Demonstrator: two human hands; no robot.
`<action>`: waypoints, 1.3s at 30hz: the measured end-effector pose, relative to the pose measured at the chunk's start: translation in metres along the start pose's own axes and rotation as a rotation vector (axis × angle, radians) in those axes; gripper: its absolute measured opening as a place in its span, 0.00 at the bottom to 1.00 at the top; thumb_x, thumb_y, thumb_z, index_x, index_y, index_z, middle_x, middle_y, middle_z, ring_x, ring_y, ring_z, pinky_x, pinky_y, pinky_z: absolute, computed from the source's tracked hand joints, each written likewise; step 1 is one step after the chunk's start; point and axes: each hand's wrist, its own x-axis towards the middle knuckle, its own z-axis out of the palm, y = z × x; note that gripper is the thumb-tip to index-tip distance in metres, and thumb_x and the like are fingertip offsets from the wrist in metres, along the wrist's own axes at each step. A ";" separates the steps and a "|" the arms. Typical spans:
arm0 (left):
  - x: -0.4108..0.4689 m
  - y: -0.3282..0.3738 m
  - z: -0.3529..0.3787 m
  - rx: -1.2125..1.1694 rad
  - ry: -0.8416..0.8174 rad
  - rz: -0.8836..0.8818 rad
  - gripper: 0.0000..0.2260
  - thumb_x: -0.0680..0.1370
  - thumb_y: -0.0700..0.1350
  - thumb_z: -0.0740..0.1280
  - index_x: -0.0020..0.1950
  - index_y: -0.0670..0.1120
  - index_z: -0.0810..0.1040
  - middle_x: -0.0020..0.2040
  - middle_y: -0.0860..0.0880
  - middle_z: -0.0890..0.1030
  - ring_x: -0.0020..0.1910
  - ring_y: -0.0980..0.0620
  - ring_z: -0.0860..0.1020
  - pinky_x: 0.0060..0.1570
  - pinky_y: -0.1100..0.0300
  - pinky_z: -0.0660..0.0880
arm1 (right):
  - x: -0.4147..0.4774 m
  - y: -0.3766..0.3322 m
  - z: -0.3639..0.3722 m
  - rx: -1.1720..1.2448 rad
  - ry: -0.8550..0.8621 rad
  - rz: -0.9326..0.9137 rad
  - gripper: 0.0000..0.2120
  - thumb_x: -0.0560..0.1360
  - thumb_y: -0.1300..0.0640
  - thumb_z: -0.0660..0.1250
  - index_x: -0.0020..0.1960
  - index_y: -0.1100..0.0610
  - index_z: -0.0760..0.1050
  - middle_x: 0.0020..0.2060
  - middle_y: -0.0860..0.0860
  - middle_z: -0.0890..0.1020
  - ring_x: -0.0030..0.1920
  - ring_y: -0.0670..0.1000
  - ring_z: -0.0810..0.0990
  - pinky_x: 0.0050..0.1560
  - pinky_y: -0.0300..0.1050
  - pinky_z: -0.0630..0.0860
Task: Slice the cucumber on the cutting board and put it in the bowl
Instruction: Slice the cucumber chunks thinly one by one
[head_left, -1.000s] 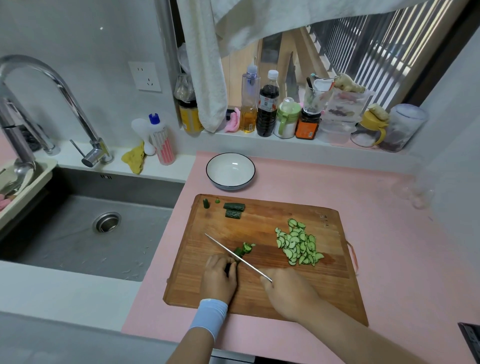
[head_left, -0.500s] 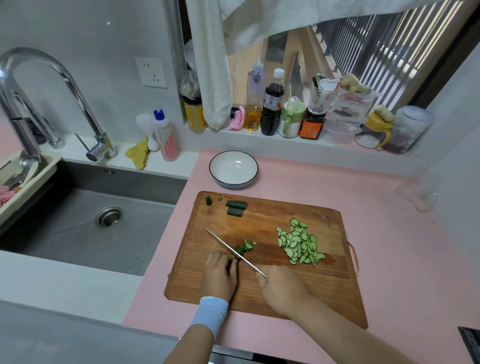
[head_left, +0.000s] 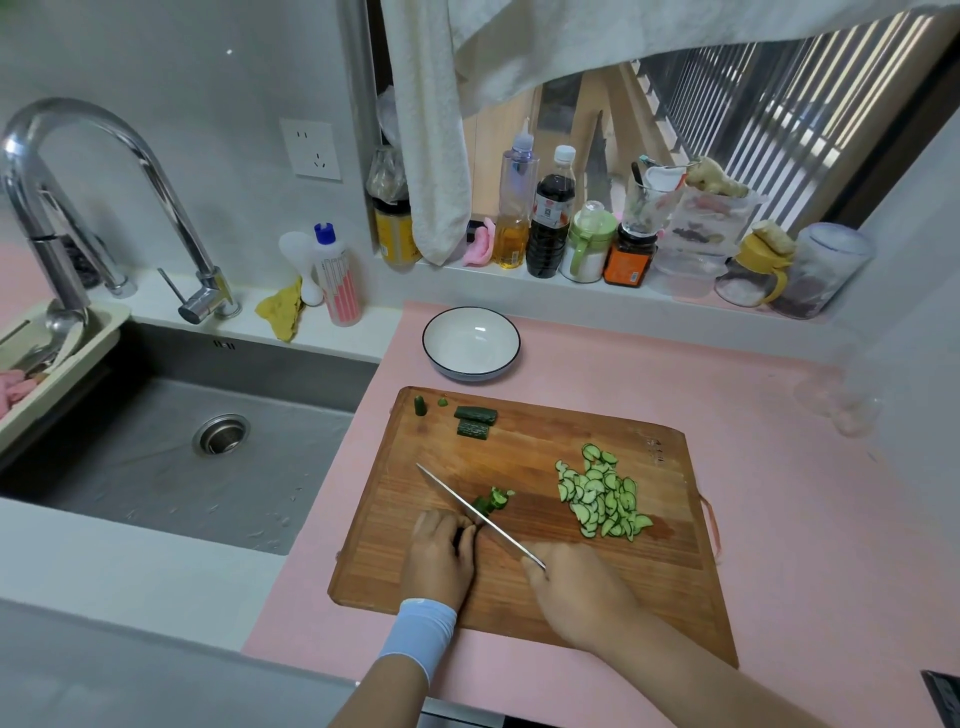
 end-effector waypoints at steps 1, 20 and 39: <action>0.000 0.000 0.000 -0.001 -0.002 0.004 0.08 0.71 0.36 0.75 0.38 0.45 0.78 0.38 0.51 0.76 0.42 0.54 0.71 0.47 0.69 0.66 | 0.002 -0.001 0.000 0.002 -0.004 -0.001 0.16 0.81 0.49 0.57 0.35 0.49 0.68 0.31 0.46 0.75 0.34 0.50 0.74 0.34 0.48 0.66; -0.002 -0.001 0.001 0.030 0.013 0.005 0.09 0.70 0.35 0.75 0.38 0.44 0.76 0.38 0.49 0.76 0.42 0.52 0.70 0.46 0.66 0.67 | 0.005 -0.007 0.006 -0.043 0.008 -0.018 0.11 0.81 0.49 0.55 0.47 0.49 0.75 0.38 0.49 0.82 0.41 0.54 0.80 0.41 0.50 0.76; -0.002 0.001 -0.003 -0.012 0.012 0.021 0.07 0.69 0.34 0.75 0.39 0.43 0.80 0.38 0.50 0.76 0.42 0.55 0.70 0.48 0.72 0.64 | 0.010 -0.013 0.006 0.029 -0.044 0.058 0.16 0.81 0.49 0.57 0.36 0.52 0.69 0.32 0.48 0.78 0.36 0.54 0.77 0.36 0.47 0.69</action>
